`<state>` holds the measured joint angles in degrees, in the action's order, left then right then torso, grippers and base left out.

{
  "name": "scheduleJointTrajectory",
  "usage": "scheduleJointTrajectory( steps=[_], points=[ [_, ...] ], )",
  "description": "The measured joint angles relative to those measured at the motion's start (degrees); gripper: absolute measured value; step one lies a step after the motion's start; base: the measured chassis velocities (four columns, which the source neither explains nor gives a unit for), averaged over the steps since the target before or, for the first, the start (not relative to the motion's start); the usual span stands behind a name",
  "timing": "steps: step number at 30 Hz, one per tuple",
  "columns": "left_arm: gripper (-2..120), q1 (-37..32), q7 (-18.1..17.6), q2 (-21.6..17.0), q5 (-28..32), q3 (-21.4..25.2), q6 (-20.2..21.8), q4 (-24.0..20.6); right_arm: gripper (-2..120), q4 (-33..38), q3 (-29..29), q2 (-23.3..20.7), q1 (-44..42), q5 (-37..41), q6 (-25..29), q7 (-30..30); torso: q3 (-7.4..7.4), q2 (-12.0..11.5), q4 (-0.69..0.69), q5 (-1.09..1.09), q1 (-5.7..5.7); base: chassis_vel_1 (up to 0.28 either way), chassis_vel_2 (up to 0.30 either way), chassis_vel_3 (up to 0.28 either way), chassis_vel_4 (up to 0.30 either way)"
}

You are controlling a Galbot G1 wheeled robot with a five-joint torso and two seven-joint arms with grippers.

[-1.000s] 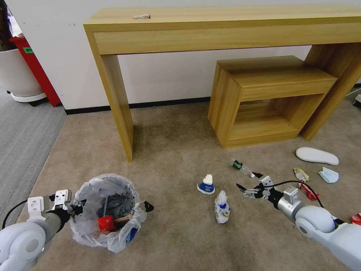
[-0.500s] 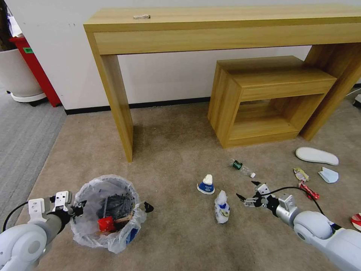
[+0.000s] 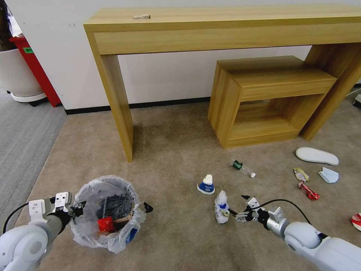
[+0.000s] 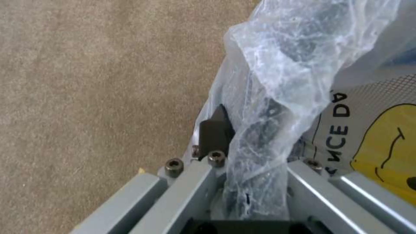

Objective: Pick up the trash bin and place the garbage on the floor into it.

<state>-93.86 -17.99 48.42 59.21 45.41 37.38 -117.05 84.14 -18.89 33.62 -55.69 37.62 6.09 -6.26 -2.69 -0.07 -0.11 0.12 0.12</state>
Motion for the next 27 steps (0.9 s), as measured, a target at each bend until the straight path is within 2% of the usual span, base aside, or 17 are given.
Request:
scheduleJointTrajectory(
  steps=[14, 27],
  points=[
    [0, -0.2, 0.02, -0.33, 0.03, 0.14, -0.16, -0.09, 100, -2.81, -0.55, 3.8, -0.48, 0.2, -0.92, 2.38, 0.0, 0.0, 0.0, 0.0, 0.0, 0.0, 0.0, 0.0, 0.0],
    [0, -1.17, -0.16, -0.48, 0.64, 0.46, -0.29, -1.73, 100, -8.24, -0.15, 11.4, 1.29, 1.74, -1.58, 3.65, 0.0, 0.0, 0.01, 0.0, 0.0, 0.0, 0.0, 0.0, 0.0]
  ],
)
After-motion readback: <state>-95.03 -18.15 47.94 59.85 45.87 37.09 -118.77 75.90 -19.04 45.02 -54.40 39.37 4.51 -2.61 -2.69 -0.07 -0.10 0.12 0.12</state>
